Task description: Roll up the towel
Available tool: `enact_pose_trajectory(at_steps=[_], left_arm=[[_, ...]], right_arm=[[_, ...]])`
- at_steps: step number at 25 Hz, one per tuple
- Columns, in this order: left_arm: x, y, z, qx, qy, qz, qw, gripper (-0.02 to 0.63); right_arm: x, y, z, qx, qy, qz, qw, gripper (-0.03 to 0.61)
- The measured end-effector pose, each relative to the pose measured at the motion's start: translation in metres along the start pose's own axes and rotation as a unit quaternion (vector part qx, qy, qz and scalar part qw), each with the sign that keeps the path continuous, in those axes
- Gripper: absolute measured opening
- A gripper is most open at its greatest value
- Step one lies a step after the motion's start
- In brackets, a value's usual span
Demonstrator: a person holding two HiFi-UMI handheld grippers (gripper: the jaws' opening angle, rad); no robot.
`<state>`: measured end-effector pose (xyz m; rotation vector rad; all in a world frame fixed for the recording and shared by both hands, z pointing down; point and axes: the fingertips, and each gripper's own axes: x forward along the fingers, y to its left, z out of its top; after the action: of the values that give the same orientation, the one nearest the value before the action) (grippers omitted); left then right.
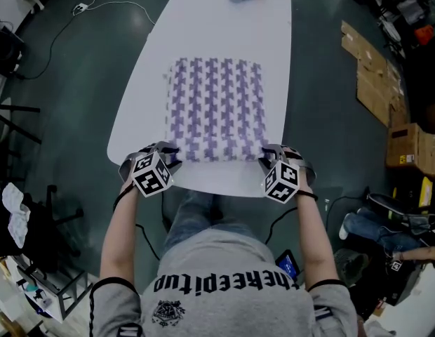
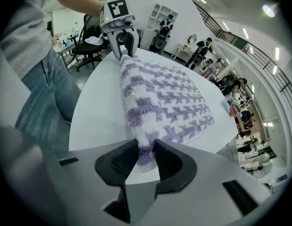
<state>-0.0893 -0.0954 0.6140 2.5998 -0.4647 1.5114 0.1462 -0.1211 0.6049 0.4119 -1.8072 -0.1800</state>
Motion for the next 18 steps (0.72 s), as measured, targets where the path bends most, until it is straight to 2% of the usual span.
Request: enact_pose_trajectory(at_steps=[3, 9, 15, 18], left_arm=[[-0.002, -0.003, -0.002, -0.004, -0.006, -0.007, 1.0000, 0.115], [-0.008, -0.015, 0.007, -0.006, -0.003, -0.045, 0.9990, 0.110], [-0.017, -0.022, 0.012, -0.013, -0.008, -0.099, 0.9950, 0.109], [-0.023, -0.026, 0.011, -0.021, -0.012, -0.107, 0.9940, 0.107]], right_arm=[[0.001, 0.006, -0.001, 0.001, -0.001, 0.005, 1.000, 0.098], [-0.010, 0.008, -0.006, 0.008, -0.004, 0.028, 1.000, 0.098], [-0.021, 0.009, -0.007, 0.008, -0.001, 0.086, 0.996, 0.098], [-0.025, 0.013, -0.004, 0.014, 0.000, 0.102, 0.995, 0.098]])
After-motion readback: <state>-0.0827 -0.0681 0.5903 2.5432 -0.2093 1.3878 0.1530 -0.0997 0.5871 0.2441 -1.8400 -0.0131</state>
